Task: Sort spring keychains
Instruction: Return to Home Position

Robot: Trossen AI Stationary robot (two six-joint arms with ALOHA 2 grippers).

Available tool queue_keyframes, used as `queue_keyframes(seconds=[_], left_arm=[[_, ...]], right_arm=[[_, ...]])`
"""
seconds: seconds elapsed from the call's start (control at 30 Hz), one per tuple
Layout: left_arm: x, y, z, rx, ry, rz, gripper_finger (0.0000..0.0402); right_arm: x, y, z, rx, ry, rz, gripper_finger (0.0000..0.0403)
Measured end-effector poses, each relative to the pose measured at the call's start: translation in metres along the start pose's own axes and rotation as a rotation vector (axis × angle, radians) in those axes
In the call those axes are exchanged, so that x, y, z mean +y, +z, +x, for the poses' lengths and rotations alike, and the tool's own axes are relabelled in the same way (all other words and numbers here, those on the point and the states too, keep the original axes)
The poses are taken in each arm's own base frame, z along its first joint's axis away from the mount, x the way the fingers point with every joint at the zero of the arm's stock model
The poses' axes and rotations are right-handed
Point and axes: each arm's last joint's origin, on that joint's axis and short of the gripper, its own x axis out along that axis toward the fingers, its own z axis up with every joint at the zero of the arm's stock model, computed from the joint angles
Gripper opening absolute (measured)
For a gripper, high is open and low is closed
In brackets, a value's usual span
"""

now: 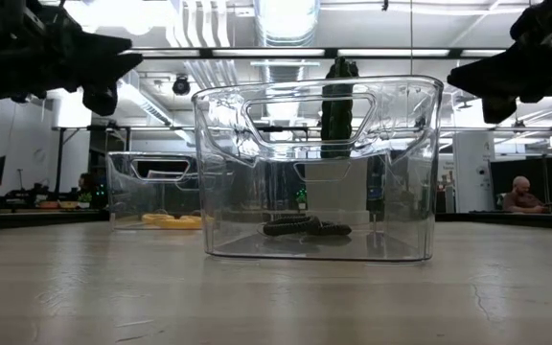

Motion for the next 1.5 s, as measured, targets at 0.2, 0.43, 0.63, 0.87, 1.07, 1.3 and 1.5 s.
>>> queue_keyframes(seconds=[0.2, 0.43, 0.63, 0.87, 1.07, 1.3, 1.5], left_arm=[[0.001, 0.0, 0.0, -0.011, 0.045, 0.013, 0.0121], [0.004, 0.007, -0.002, -0.102, 0.181, 0.051, 0.0121], [0.003, 0.009, -0.003, -0.124, 0.182, 0.056, 0.0121], [0.002, 0.012, -0.004, -0.155, 0.175, 0.092, 0.0121], [0.0, 0.018, -0.005, -0.211, 0.156, 0.133, 0.0121], [0.0, 0.017, -0.004, -0.202, 0.134, 0.09, 0.0121], [0.0, 0.017, -0.004, -0.2, 0.135, 0.09, 0.0121]], right_arm=[[-0.002, 0.001, -0.001, -0.009, -0.027, -0.015, 0.0052], [-0.003, 0.007, -0.007, -0.074, -0.012, 0.034, 0.0052], [-0.005, 0.01, -0.012, -0.112, 0.009, 0.028, 0.0052], [-0.005, 0.01, -0.012, -0.111, 0.011, 0.058, 0.0052], [-0.005, 0.01, -0.012, -0.113, -0.004, 0.063, 0.0052], [-0.005, 0.008, -0.011, -0.089, -0.008, 0.05, 0.0052], [-0.005, 0.007, -0.011, -0.076, -0.01, 0.044, 0.0052]])
